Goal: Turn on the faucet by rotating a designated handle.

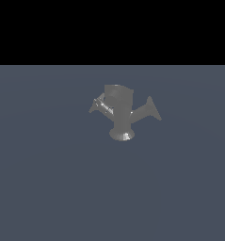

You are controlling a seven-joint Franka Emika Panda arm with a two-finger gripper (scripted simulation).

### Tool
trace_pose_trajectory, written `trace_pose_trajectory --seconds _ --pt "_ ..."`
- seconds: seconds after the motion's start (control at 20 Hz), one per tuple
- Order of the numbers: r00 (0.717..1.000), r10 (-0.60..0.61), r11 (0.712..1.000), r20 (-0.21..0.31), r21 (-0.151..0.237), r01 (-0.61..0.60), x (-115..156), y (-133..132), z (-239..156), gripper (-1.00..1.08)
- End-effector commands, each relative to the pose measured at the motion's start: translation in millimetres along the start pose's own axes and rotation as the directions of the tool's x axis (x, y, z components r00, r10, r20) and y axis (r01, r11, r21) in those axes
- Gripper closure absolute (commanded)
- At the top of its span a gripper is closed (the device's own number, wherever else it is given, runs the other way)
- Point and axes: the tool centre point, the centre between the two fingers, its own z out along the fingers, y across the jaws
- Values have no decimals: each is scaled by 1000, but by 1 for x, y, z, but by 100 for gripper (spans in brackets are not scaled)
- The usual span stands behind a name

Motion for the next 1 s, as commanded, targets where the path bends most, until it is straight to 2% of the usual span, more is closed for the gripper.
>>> trace_pose_trajectory --seconds 0.0,0.05,0.1,0.15,0.2,0.25,0.3,0.35,0.4,0.45,0.5,0.55,0.6,0.65,0.7,0.75,0.8,0.85,0.9,0.95 --pt "1000 8 1000 28 6 -8 1 -2 12 45" --pt "998 -7 1000 56 2 7 5 -18 24 34" --pt "997 18 1000 79 -5 -18 14 -15 45 21" --pt "998 30 1000 59 -4 -30 18 -1 38 18" --pt "992 -42 999 121 -26 45 19 -28 74 13" --pt "991 -44 998 123 -27 48 20 -29 74 13" --pt "994 -23 1000 107 -8 24 29 -31 78 21" --pt "991 34 999 131 7 -35 38 -21 94 21" --pt "990 -2 1000 138 -22 5 42 -31 106 15" --pt "986 -27 1000 165 -10 29 46 -32 127 19" --pt "984 -9 999 178 35 2 52 -30 142 30" --pt "982 -24 1000 186 23 20 56 -57 157 30" --pt "983 67 996 172 44 -76 72 -25 161 30" --pt "983 67 996 172 44 -76 72 -25 161 30" --pt "986 19 999 165 25 -24 80 -56 168 44" --pt "988 84 996 133 26 -89 101 -39 167 31" --pt "988 66 998 141 -6 -66 107 -30 183 5" --pt "992 53 998 117 -21 -50 120 -53 185 -11" --pt "993 54 997 101 -57 -48 131 -48 195 -15" --pt "993 85 994 85 -71 -79 145 -31 203 -21"
